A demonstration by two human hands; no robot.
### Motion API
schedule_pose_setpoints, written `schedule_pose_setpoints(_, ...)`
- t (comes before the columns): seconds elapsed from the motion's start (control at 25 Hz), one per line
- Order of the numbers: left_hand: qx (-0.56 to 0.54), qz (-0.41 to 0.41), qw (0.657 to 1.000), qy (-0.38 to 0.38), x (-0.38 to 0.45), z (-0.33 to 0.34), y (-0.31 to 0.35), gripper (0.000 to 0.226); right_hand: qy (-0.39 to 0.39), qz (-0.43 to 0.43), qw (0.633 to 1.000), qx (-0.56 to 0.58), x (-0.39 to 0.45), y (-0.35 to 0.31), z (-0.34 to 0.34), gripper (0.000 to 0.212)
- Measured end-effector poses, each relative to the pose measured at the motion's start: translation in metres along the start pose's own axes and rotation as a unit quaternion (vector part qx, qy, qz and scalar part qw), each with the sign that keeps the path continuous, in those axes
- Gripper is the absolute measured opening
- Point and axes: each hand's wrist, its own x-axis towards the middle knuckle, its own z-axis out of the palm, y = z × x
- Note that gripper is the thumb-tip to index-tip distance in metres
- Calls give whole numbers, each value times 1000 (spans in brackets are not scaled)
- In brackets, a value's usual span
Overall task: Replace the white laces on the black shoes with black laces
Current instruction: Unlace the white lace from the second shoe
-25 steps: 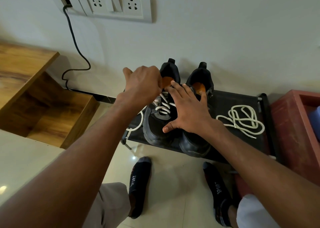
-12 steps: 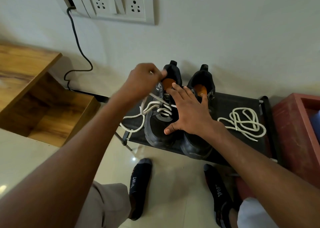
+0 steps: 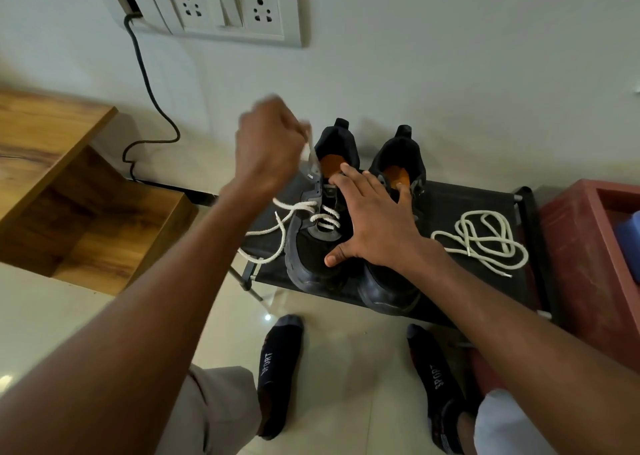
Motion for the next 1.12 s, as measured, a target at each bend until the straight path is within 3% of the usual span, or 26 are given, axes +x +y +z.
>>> schedule_pose_setpoints(0.04, -127, -28, 989, 71, 7, -13, 2, 10, 0, 0, 1000, 1, 0, 1, 0, 138)
schedule_pose_setpoints(0.12, -266, -82, 954, 110, 13, -35, -2, 11, -1, -1, 1000, 3, 2, 0, 1, 139)
schedule_pose_setpoints(0.16, -240, -101, 961, 92, 14, -40, -8, 11, -1, 0, 1000, 4, 2, 0, 0, 139)
schedule_pose_setpoints(0.24, -45, -117, 992, 11, 10, -37, -20, 14, -13, 1, 1000, 3, 4, -3, -2, 139)
schedule_pose_setpoints(0.36, 173, -87, 974, -120, 1, -24, -26, 11, -39, 1, 999, -7, 8, -9, -9, 132)
schedule_pose_setpoints(0.44, 261, -90, 939, -207, -3, -22, -28, 13, -25, 10, 1000, 1, 16, -15, -13, 103)
schedule_pose_setpoints(0.52, 332, -76, 900, -273, -5, -15, -39, 45, 19, 25, 999, 19, 25, -24, -17, 55)
schedule_pose_setpoints(0.6, 334, -13, 882, -333, -6, -7, -45, 101, 34, 28, 999, -12, 31, -34, -15, 26)
schedule_pose_setpoints(0.72, 297, 48, 865, -401, -9, 9, -48, 137, 56, 36, 998, -19, 32, -44, -9, 22)
schedule_pose_setpoints(1.0, 240, -11, 890, -387, -14, 14, -51, 132, 244, 125, 958, 78, 7, -30, -14, 7)
schedule_pose_setpoints(1.12, 253, -7, 883, -395, -17, 16, -44, 132, 280, 75, 956, 40, -4, -18, -21, 16)
